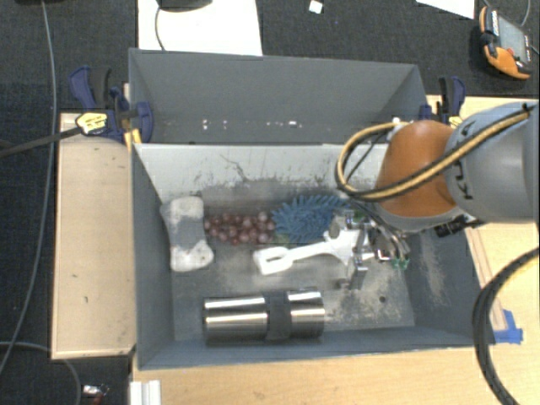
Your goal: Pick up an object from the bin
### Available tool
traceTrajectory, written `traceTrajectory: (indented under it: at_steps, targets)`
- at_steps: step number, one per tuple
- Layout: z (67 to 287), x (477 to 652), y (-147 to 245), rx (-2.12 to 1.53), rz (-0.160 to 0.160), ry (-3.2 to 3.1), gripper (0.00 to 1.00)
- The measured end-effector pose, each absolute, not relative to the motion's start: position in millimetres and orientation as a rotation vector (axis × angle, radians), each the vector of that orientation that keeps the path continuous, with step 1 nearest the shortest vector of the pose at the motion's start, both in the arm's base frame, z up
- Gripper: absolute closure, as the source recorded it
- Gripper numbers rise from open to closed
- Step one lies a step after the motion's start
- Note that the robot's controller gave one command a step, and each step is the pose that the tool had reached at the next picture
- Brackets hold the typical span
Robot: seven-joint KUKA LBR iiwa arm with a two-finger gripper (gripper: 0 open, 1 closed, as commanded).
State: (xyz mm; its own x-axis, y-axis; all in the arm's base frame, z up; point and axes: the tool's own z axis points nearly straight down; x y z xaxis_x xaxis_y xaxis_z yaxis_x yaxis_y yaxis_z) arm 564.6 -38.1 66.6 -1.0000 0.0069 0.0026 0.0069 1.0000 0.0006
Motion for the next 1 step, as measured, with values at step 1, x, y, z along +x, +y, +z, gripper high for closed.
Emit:
traceTrajectory:
  at_steps: [1]
  targets:
    - [70.0,565.1,-37.0,-0.037,-0.004,-3.147,0.00]
